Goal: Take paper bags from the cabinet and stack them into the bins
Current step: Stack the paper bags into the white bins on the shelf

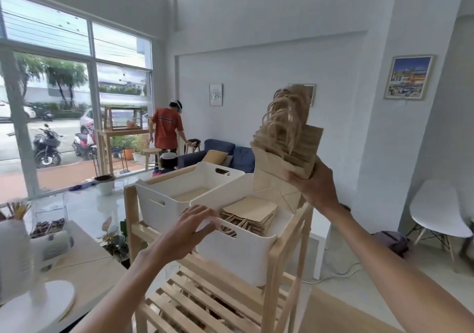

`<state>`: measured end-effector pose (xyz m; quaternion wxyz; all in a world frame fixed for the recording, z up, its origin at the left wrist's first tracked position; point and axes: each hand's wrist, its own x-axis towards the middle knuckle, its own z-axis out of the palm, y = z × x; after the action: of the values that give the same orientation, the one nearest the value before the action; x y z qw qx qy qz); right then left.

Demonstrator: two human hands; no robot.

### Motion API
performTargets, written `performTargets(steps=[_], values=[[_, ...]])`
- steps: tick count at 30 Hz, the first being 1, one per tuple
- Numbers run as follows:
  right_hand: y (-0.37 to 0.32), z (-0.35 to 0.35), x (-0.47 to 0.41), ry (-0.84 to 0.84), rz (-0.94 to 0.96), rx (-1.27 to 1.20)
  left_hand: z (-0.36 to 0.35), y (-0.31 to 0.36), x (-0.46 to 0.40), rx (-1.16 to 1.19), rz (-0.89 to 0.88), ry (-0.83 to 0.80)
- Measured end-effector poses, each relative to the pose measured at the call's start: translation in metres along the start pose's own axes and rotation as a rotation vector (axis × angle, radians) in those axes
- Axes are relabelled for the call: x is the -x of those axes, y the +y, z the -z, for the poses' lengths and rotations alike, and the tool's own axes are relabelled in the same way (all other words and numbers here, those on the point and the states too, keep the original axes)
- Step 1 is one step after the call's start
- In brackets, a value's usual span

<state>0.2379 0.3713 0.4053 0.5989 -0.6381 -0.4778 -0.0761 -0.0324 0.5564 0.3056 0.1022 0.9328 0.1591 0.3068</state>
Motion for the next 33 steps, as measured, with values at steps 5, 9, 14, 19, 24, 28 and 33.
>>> performTargets(steps=[5, 9, 14, 19, 24, 28, 33], values=[[0.042, -0.049, -0.027, -0.148, 0.125, 0.277, -0.014, -0.013, -0.002, -0.103, -0.130, 0.134], [0.078, -0.081, -0.049, -0.262, 0.234, 0.358, -0.018, -0.010, -0.003, -0.043, -0.135, 0.212], [0.099, -0.087, -0.063, -0.421, 0.345, 0.450, -0.016, -0.006, -0.002, -0.026, -0.154, 0.229], [0.108, -0.089, -0.068, -0.553, 0.352, 0.489, -0.020, -0.004, 0.000, -0.006, -0.130, 0.244], [0.110, -0.092, -0.067, -0.696, 0.305, 0.450, -0.019, -0.003, 0.000, -0.015, -0.135, 0.243], [0.115, -0.093, -0.068, -0.839, 0.167, 0.697, -0.020, -0.004, 0.000, 0.011, -0.149, 0.255], [0.111, -0.097, -0.070, -0.979, 0.073, 1.047, -0.024, -0.006, -0.001, 0.019, -0.134, 0.281]])
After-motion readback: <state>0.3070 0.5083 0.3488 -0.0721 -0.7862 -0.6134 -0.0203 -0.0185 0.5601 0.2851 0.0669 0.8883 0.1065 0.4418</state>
